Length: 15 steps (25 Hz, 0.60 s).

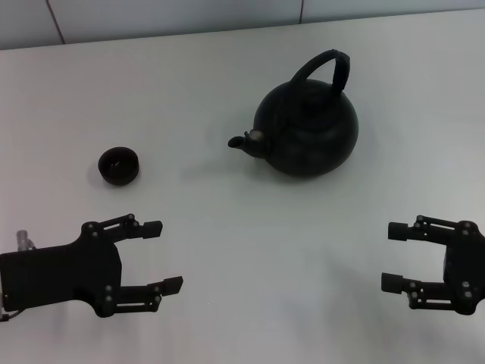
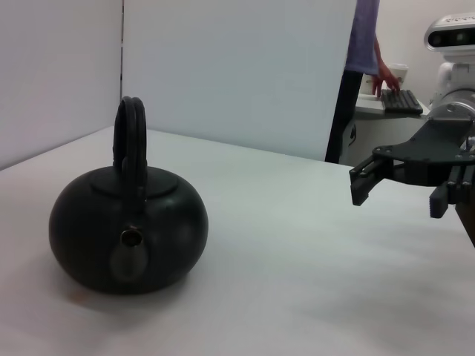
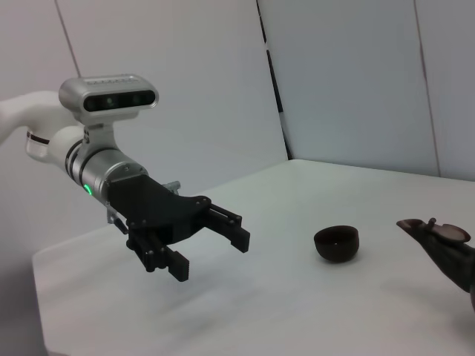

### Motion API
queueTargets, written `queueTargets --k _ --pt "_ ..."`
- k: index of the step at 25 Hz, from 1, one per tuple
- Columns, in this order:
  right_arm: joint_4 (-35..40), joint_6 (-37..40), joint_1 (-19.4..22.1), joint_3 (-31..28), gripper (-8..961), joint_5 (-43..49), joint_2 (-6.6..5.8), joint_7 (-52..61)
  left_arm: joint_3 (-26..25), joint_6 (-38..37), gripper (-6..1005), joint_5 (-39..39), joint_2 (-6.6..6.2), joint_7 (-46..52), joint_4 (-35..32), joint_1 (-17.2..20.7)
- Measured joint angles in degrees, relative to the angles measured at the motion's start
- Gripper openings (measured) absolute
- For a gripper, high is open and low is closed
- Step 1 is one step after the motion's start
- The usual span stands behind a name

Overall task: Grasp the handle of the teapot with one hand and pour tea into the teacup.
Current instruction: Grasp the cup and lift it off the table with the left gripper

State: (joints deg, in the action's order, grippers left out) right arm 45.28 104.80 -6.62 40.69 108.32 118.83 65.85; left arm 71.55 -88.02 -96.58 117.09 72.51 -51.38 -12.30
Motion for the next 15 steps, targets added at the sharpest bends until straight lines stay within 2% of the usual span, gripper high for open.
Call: queueTargets --k 8,15 --pt "-0.1 0.8 -0.1 0.3 785 0.1 0.09 0.0 0.0 -0.4 857 0.0 -0.35 0.1 -0.1 -0.2" --pt "-0.6 0.8 -1.3 0.6 785 0.9 0.23 0.9 0.0 0.0 854 -0.1 0.04 0.2 -0.1 -0.4"
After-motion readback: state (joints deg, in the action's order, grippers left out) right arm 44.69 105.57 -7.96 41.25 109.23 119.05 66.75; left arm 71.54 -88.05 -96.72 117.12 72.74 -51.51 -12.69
